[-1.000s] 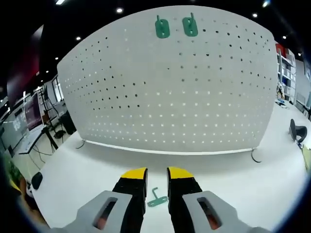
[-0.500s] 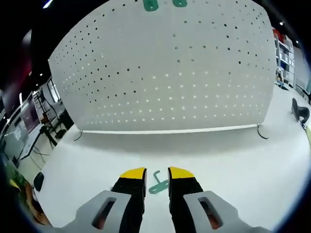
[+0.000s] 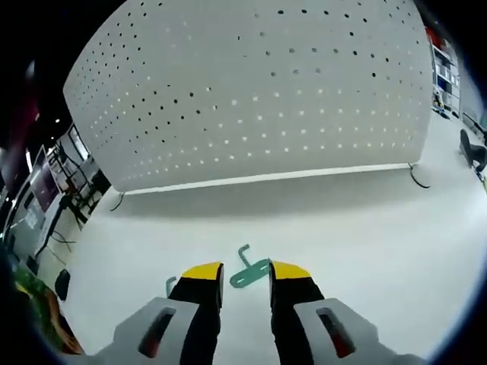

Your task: Insert the hook assembly into the mounting plate slot until the hook locks in place.

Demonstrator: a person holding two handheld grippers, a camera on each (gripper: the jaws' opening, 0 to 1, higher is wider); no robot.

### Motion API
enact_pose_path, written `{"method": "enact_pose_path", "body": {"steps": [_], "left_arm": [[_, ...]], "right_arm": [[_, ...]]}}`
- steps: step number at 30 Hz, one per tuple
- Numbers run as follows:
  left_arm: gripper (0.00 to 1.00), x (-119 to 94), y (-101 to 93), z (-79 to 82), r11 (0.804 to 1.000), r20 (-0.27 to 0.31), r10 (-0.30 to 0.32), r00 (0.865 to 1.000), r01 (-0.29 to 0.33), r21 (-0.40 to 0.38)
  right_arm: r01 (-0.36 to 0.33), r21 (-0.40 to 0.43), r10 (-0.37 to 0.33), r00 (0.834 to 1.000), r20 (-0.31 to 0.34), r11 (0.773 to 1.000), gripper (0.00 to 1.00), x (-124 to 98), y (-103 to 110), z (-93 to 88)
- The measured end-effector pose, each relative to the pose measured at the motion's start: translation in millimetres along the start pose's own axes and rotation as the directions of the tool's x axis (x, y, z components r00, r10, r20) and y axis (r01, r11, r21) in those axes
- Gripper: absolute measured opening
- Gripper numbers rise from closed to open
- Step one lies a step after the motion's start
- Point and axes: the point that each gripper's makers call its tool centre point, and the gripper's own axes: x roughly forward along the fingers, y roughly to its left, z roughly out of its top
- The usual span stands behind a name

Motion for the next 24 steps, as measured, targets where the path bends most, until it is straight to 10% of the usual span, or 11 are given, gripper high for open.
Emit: {"method": "enact_pose_path", "body": {"steps": [24], "left_arm": [[0.54, 2.8, 8.3, -6.9, 1.000, -0.023, 0.016, 1.000, -0.017, -0.020]], "right_arm": [[-0.003, 0.173, 0.016, 0.997, -0.075, 0.985, 0.14, 21.2, -6.0, -15.8]]}}
